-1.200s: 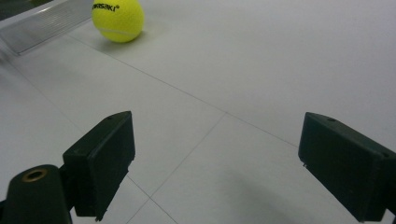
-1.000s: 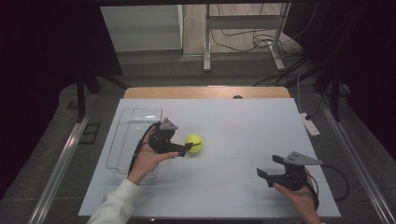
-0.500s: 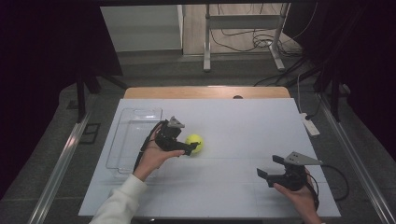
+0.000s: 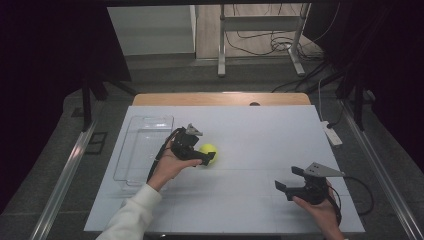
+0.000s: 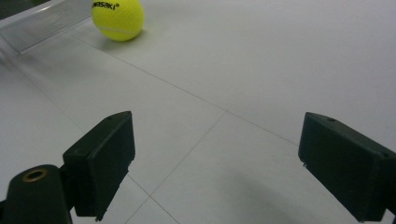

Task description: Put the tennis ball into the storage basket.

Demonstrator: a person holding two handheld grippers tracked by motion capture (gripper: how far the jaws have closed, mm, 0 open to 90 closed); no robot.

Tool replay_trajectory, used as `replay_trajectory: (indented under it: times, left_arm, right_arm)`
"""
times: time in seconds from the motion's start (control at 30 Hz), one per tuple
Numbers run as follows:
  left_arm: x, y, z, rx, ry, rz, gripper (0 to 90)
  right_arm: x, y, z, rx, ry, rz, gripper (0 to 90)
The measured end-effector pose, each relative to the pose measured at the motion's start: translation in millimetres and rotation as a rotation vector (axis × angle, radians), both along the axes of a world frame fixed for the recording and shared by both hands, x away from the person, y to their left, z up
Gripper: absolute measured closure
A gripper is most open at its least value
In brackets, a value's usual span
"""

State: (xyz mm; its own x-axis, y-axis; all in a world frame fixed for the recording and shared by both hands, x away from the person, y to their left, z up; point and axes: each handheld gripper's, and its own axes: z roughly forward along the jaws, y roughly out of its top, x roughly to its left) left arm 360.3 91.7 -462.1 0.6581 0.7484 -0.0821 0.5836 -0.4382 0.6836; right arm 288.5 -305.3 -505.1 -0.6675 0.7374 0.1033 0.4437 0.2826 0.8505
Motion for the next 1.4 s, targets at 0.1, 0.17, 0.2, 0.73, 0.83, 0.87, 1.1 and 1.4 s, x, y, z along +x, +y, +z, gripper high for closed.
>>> replay_trajectory:
  times: [0.1, 0.17, 0.2, 0.73, 0.83, 0.87, 1.1, 1.4]
  left_arm:
    - [3.3, -2.8, -0.5, 0.003, 0.005, 0.005, 5.8]
    - [6.4, -3.8, -0.7, -0.001, 0.013, 0.003, 5.7]
    - [6.4, -3.8, -0.7, -0.001, 0.013, 0.003, 5.7]
    - [20.9, -9.6, -6.7, 0.002, 0.055, 0.011, 3.9]
    - [24.2, -10.9, -8.6, 0.003, 0.067, 0.011, 3.6]
    - [25.2, -11.4, -9.0, 0.006, 0.07, 0.01, 3.5]
    - [29.7, -14.8, -13.5, 0.015, 0.091, 0.008, 2.7]
    - [36.3, -15.4, -21.1, 0.021, 0.133, 0.007, 2.2]
  right_arm:
    - [0.1, -0.1, 0.0, 0.001, 0.0, -0.001, 11.0]
    - [0.2, -0.1, 0.0, 0.001, 0.0, -0.001, 11.0]
    - [0.2, -0.1, 0.0, 0.001, 0.0, -0.001, 11.0]
    - [0.2, -0.1, 0.0, 0.001, -0.001, 0.002, 11.0]
    - [0.1, 0.2, -0.2, 0.001, 0.001, 0.002, 11.0]
    - [0.2, 0.2, -0.2, 0.001, 0.001, 0.002, 11.0]
    - [0.1, 0.0, -0.1, 0.0, -0.001, 0.0, 11.1]
    - [0.1, 0.2, -0.3, -0.001, 0.001, 0.002, 11.1]
